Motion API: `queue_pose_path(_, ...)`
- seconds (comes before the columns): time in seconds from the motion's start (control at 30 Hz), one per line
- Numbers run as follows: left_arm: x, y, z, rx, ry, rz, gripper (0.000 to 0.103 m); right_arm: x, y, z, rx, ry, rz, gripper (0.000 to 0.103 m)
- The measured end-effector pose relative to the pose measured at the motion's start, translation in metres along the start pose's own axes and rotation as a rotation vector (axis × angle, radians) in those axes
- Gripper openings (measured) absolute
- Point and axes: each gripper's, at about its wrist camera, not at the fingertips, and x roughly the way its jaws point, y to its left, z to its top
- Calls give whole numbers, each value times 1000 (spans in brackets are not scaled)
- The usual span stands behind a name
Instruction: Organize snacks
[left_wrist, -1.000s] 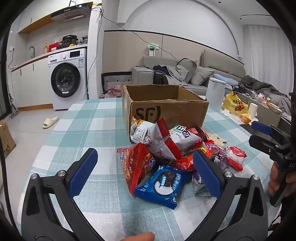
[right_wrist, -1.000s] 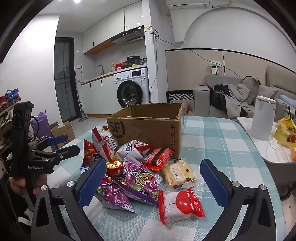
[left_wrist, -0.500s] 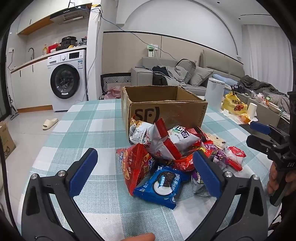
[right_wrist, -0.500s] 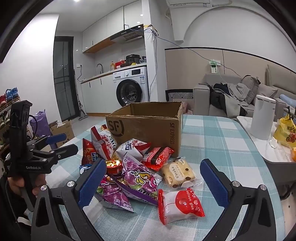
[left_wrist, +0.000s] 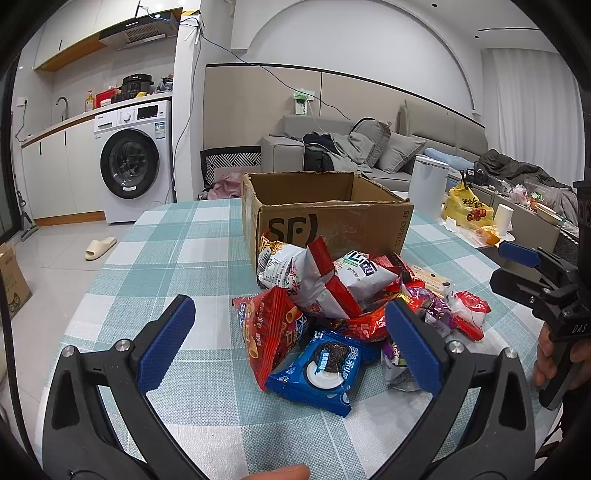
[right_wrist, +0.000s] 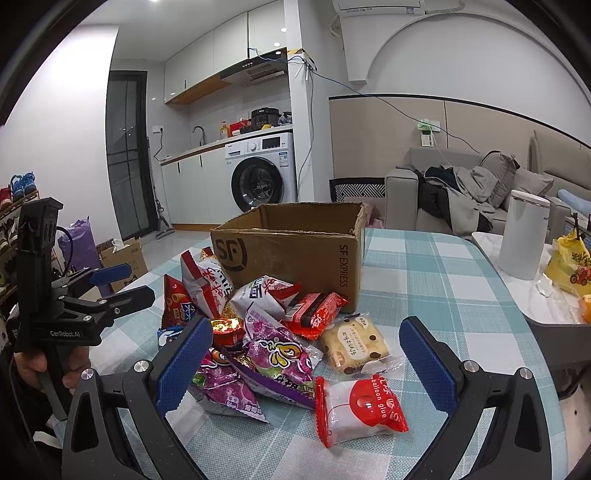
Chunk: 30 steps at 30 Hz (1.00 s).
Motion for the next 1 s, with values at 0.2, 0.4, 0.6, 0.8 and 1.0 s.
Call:
queue_pose_path(0.2,2,0,0,1,-1,0,102,0,0,0,0,-1,-1,103)
queue_pose_path(0.4,2,0,0,1,0,0,102,0,0,0,2,1,-4,103)
queue_pose_path(0.6,1,0,-1,2,-1,0,102,0,-3,0,7,7,-23,103)
queue_pose_path(0.8,2,0,-1,2,-1,-1,102,1,-2,0,4,11,-44,103)
queue_pose_path(1.0,1,0,-1,2,0,0,102,2,-2,0,7,12,-53,103)
